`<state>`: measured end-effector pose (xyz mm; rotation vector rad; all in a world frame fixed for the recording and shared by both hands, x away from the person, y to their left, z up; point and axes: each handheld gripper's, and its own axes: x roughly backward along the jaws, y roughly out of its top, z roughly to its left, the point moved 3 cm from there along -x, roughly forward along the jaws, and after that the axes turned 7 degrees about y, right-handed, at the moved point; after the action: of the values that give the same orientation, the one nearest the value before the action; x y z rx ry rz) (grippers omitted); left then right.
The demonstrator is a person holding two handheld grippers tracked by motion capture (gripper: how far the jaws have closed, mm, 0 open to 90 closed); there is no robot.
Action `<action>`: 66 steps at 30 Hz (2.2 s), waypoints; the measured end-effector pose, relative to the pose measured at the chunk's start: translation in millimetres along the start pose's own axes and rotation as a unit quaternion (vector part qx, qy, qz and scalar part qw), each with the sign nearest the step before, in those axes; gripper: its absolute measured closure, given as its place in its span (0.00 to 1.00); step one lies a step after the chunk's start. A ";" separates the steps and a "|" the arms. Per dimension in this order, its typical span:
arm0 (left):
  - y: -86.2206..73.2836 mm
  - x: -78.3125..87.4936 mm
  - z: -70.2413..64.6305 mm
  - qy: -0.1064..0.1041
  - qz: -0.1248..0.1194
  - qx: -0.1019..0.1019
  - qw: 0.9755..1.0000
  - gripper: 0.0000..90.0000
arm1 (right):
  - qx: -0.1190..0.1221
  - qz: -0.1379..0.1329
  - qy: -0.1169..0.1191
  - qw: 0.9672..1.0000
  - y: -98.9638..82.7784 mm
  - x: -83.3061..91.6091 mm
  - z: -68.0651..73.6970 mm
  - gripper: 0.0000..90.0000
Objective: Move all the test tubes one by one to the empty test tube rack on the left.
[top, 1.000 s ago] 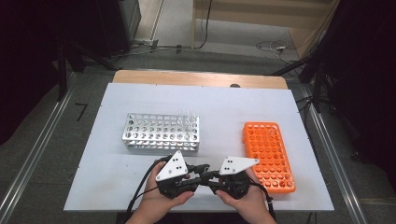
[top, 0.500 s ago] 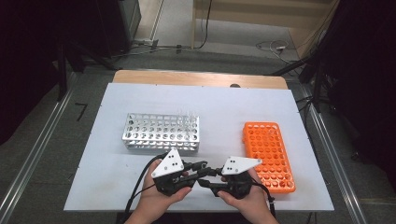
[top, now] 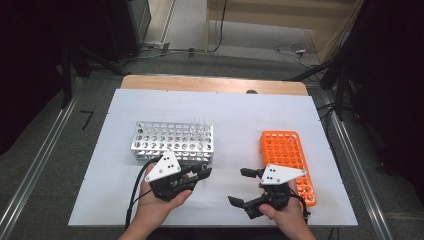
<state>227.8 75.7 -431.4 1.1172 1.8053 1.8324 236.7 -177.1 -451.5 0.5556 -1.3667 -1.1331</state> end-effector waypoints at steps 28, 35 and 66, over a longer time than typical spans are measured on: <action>40.2 7.2 76.6 0.093 -0.028 0.029 0.995 0.84 | -0.057 -0.052 -0.104 0.992 -31.3 94.6 -61.1 0.00; 47.8 4.0 96.9 0.122 -0.034 0.030 0.992 0.84 | -0.069 -0.054 -0.117 0.989 -38.5 103.7 -69.7 0.00; 42.8 -58.1 142.2 0.184 -0.025 0.052 0.981 0.84 | -0.081 -0.056 -0.129 0.987 -45.5 110.7 -77.9 0.00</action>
<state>379.0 125.9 -424.0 0.7945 2.1299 2.0408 277.1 -314.1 -453.5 0.3811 -1.4608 -1.4330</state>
